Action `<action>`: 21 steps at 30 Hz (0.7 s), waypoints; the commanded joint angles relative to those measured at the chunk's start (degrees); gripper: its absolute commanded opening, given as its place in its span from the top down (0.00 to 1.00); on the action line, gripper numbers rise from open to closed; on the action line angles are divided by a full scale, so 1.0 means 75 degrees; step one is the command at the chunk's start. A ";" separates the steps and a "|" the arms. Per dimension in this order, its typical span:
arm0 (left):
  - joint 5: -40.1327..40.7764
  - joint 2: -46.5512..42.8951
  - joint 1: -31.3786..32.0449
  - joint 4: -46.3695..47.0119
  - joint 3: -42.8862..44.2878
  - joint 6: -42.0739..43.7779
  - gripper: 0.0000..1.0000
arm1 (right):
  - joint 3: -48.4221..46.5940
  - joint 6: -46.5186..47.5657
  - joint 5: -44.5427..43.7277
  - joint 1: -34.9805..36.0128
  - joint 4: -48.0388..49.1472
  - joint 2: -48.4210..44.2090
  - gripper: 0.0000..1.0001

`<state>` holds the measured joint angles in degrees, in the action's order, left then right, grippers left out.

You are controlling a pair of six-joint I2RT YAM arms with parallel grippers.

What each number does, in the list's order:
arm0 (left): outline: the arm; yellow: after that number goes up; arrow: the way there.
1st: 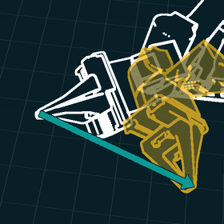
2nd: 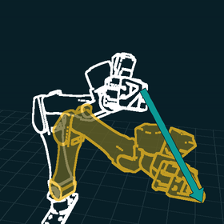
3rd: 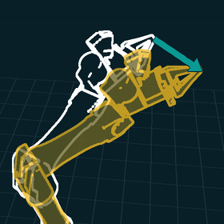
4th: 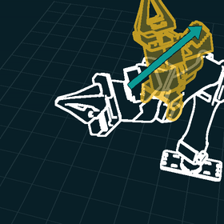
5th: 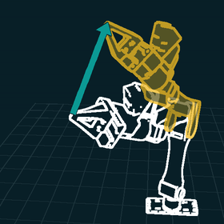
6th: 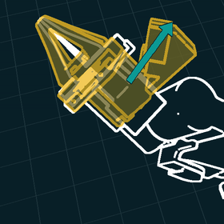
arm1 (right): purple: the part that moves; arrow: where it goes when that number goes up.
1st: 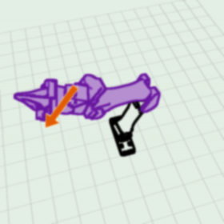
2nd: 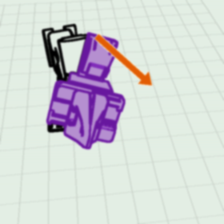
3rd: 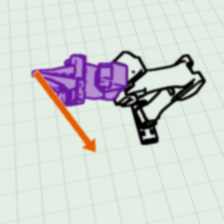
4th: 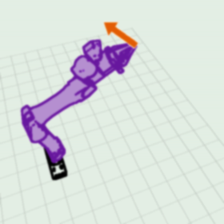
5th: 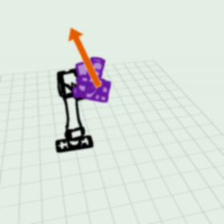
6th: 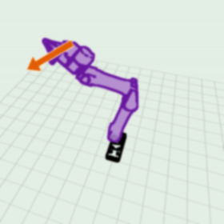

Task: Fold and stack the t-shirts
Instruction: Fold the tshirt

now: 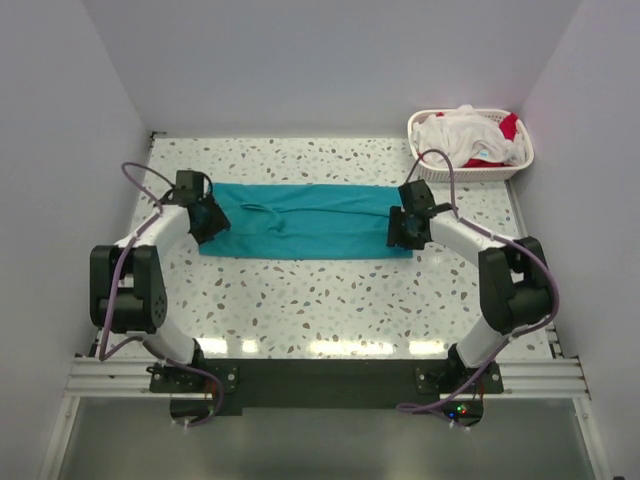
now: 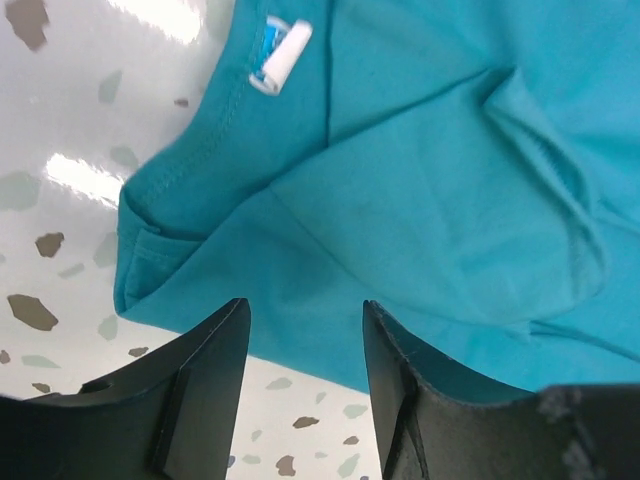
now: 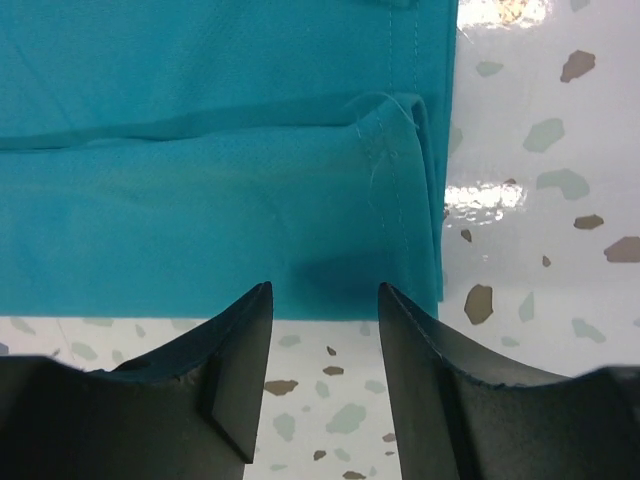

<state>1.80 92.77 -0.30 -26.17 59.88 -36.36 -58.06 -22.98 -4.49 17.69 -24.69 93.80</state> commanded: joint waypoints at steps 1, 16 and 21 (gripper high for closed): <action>-0.0194 0.0215 0.0039 0.0361 -0.0284 0.0113 0.47 | -0.0391 -0.0006 0.0071 -0.0074 0.0327 0.0325 0.50; 0.0205 0.3109 -0.0406 -0.0681 0.2396 0.0804 0.50 | 0.1316 -0.0602 0.1266 0.1363 -0.2109 -0.0713 0.38; 0.0626 0.4328 -0.0254 -0.1244 0.4526 0.1202 0.46 | 0.2233 -0.2286 0.2004 0.4348 -0.2381 -0.1969 0.37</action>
<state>1.93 119.33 -2.63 -32.77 86.89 -31.57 -44.75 -30.72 6.02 41.06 -35.00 83.88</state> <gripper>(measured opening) 0.528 0.630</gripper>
